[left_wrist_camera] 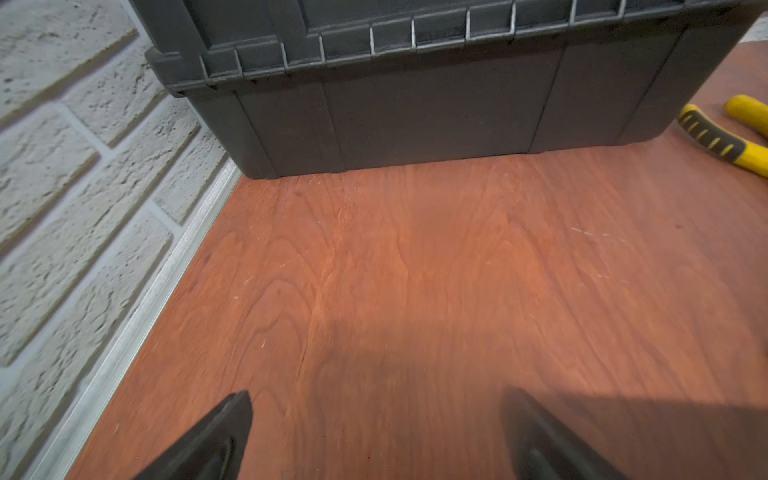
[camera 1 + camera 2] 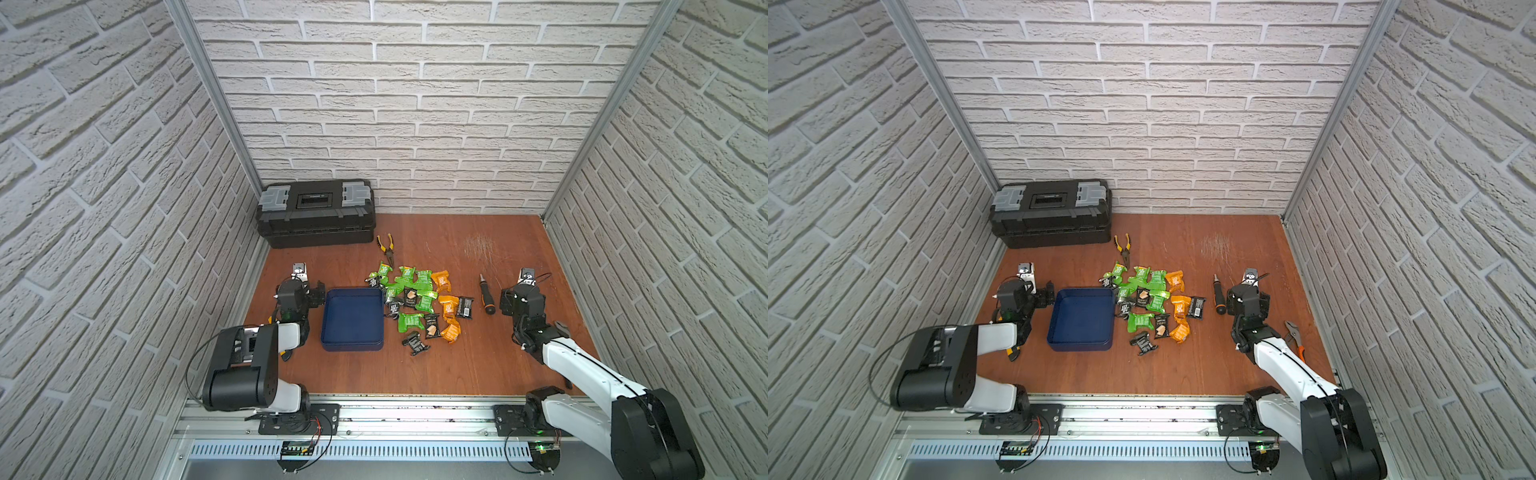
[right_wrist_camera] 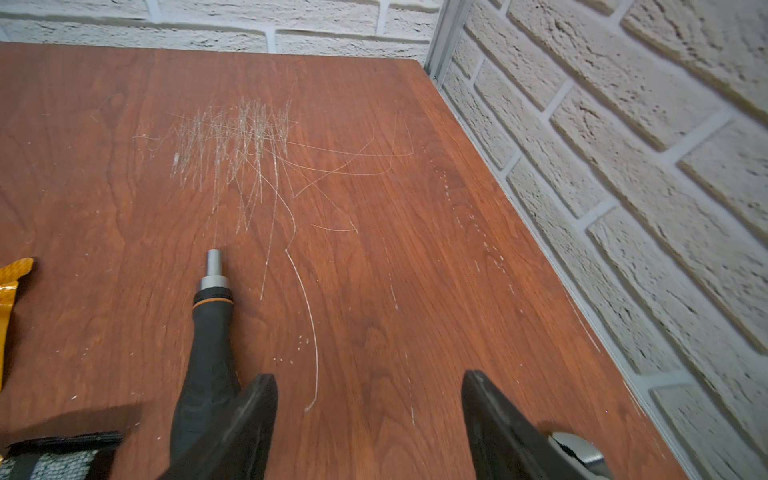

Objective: Take the cookies out of the storage box
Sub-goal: Reset both arms

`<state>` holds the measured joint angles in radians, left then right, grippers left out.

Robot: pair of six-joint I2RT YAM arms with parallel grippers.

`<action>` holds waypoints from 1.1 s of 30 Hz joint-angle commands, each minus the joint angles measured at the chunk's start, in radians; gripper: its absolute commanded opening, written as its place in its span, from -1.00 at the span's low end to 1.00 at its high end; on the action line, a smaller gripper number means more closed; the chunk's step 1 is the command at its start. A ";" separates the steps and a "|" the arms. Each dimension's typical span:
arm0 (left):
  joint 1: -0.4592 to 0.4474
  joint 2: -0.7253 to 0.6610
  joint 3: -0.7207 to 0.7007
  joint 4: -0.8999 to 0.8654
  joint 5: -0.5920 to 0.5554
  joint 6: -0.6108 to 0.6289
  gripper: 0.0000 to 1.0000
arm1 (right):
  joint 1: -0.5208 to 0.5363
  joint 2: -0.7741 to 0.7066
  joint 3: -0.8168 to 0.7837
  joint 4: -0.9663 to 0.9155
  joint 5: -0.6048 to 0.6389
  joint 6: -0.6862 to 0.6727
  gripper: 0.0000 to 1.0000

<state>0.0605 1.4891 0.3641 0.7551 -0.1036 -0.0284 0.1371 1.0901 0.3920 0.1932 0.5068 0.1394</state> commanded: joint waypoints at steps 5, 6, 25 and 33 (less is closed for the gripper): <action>0.009 0.062 0.028 0.115 0.053 0.012 0.97 | -0.015 0.081 -0.010 0.201 -0.078 -0.043 0.49; 0.011 0.057 0.034 0.091 0.057 0.012 0.97 | -0.016 0.102 -0.008 0.230 -0.077 -0.045 0.49; 0.010 0.059 0.032 0.098 0.052 0.013 0.97 | -0.091 0.409 -0.033 0.692 -0.412 -0.207 0.43; 0.010 0.058 0.033 0.098 0.054 0.013 0.97 | -0.099 0.427 -0.002 0.653 -0.352 -0.170 0.63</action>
<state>0.0673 1.5505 0.3756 0.8047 -0.0624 -0.0189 0.0460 1.5169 0.3660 0.8066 0.1318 -0.0555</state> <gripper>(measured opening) 0.985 0.813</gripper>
